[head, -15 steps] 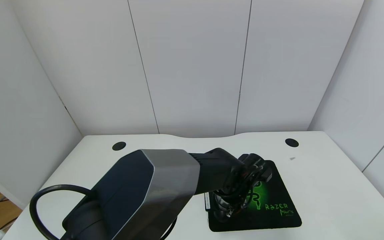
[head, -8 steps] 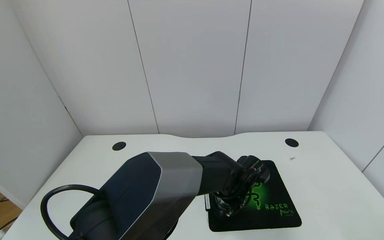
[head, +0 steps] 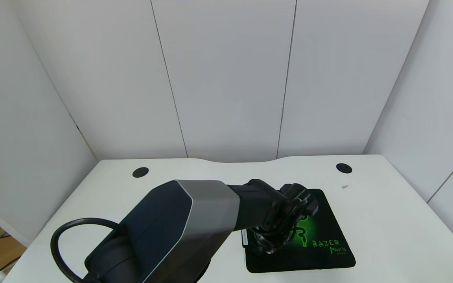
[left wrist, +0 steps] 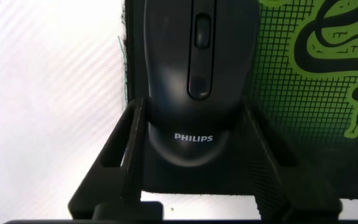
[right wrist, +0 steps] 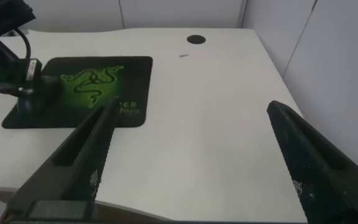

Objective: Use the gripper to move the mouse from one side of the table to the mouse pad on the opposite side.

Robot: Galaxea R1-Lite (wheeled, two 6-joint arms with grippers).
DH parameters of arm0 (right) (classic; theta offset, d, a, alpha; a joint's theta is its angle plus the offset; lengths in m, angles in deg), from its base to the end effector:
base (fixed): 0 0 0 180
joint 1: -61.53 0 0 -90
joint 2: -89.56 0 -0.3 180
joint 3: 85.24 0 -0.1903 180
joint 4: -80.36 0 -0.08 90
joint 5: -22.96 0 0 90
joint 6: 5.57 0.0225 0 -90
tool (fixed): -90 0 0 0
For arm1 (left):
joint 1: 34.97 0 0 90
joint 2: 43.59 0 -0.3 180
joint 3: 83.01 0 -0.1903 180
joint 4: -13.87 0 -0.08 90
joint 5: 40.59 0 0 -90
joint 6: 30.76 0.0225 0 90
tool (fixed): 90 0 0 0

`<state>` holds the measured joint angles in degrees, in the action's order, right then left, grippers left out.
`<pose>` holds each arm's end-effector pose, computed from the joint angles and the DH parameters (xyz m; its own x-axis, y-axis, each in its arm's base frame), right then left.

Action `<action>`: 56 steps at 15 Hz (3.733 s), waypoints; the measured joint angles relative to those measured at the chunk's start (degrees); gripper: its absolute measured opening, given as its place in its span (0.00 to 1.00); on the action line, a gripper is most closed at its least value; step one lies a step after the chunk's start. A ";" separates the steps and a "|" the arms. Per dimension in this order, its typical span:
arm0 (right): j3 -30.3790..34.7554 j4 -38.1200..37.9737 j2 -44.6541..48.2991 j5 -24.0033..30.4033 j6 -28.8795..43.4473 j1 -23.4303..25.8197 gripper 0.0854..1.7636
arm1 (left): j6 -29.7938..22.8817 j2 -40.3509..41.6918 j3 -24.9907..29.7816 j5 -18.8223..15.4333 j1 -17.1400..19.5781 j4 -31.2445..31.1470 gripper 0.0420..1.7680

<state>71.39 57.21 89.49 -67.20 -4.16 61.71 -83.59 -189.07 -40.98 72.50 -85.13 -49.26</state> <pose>-0.0227 0.0000 0.0759 1.0000 -0.0059 0.0026 0.0059 0.9997 0.0246 0.3074 -0.3546 0.0501 0.4965 0.0171 -0.8679 -0.1052 0.9936 -0.0406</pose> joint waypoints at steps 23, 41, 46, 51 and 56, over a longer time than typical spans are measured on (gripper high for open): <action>0.00 0.02 0.00 -0.02 0.00 0.00 0.97 | 1.12 5.66 0.00 0.01 1.18 -2.57 0.95; 0.00 0.00 0.00 -0.02 0.00 0.00 0.97 | 32.38 37.88 19.43 -13.08 47.69 13.85 0.97; 0.00 0.02 0.00 0.00 -0.02 0.00 0.97 | 44.42 53.50 39.03 -24.76 57.43 28.31 0.97; 0.00 0.00 0.00 0.00 0.00 0.00 0.97 | 50.23 70.32 50.36 -31.71 63.39 29.29 0.97; 0.00 0.00 0.00 -0.02 0.00 0.00 0.97 | 51.54 87.10 60.50 -34.74 64.40 29.10 0.97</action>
<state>71.39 57.21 89.49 -67.22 -4.16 61.71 -32.04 -101.97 19.52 37.75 -20.73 -20.16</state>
